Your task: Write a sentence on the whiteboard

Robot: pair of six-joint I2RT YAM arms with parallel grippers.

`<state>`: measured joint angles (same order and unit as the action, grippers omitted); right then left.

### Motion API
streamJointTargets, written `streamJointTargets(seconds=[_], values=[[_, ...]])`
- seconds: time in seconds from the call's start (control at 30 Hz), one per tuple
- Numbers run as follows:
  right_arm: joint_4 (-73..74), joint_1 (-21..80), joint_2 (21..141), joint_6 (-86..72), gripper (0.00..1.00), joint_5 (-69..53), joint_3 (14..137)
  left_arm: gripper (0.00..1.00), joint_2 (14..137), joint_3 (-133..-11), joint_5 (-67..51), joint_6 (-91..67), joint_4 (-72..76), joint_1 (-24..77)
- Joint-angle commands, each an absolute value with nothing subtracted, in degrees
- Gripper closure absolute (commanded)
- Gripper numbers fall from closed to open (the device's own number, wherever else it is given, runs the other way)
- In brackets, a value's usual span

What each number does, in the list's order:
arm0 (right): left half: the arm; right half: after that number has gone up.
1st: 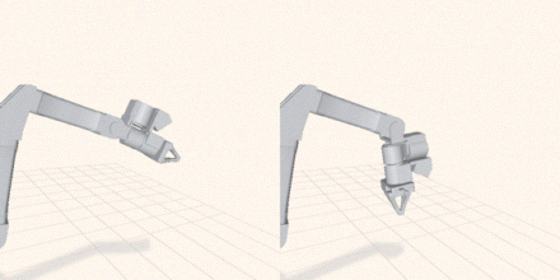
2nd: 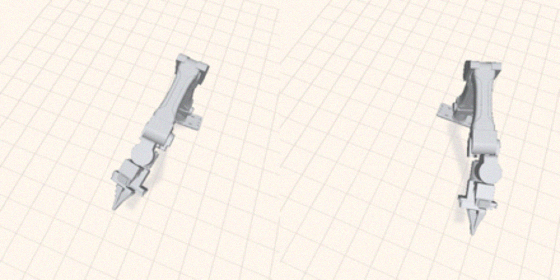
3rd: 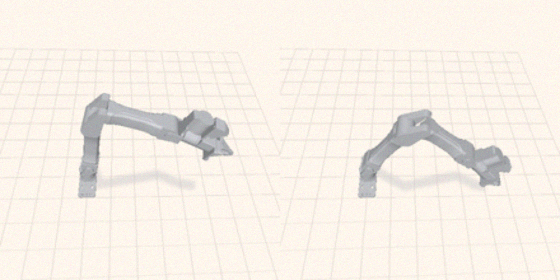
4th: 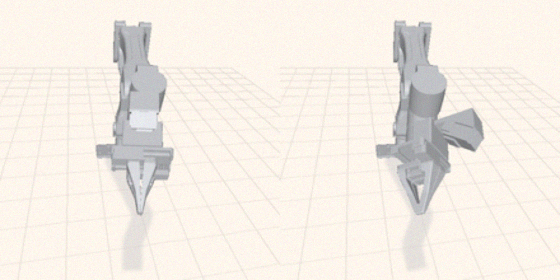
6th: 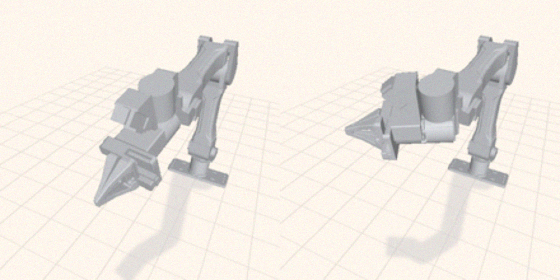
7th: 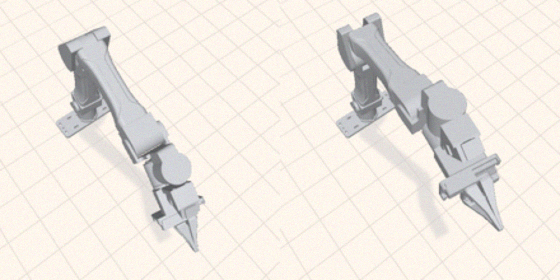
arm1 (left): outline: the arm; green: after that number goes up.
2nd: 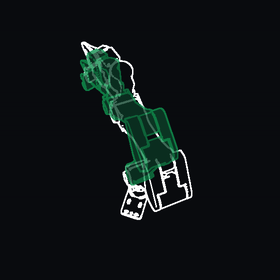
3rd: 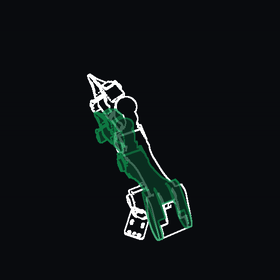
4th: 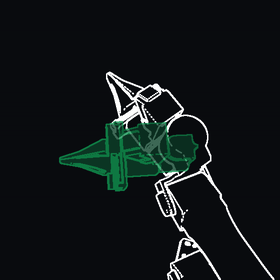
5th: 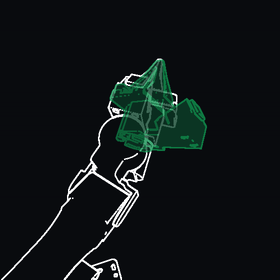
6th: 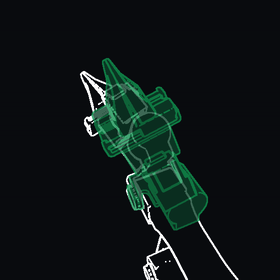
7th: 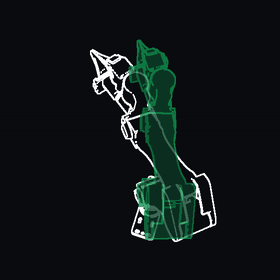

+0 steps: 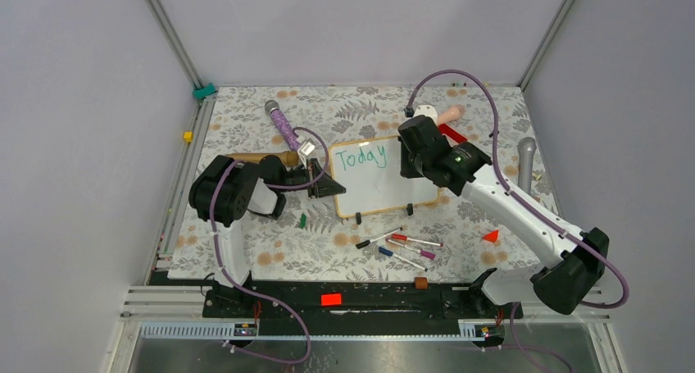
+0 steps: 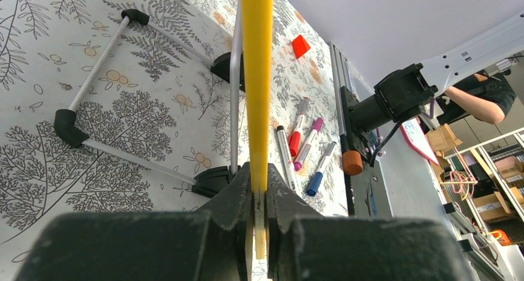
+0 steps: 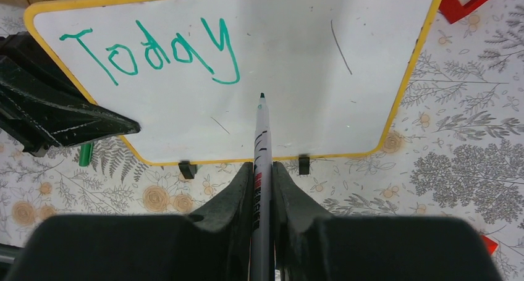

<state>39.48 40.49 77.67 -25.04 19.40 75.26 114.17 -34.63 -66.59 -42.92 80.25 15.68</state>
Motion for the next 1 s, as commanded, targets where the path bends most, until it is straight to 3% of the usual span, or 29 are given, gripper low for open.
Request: streamJointTargets(seconds=[0.0, 0.97], values=[[38.53, 40.08, 74.01, -22.78, 1.00, 22.69, 74.97, 1.00, 115.28, -37.17, -71.26, -42.31, 84.71, 15.73], [38.46, 40.05, 73.78, -21.14, 1.00, 23.82, 75.62, 1.00, 116.25, -37.65, -73.10, -41.05, 84.77, 15.84]])
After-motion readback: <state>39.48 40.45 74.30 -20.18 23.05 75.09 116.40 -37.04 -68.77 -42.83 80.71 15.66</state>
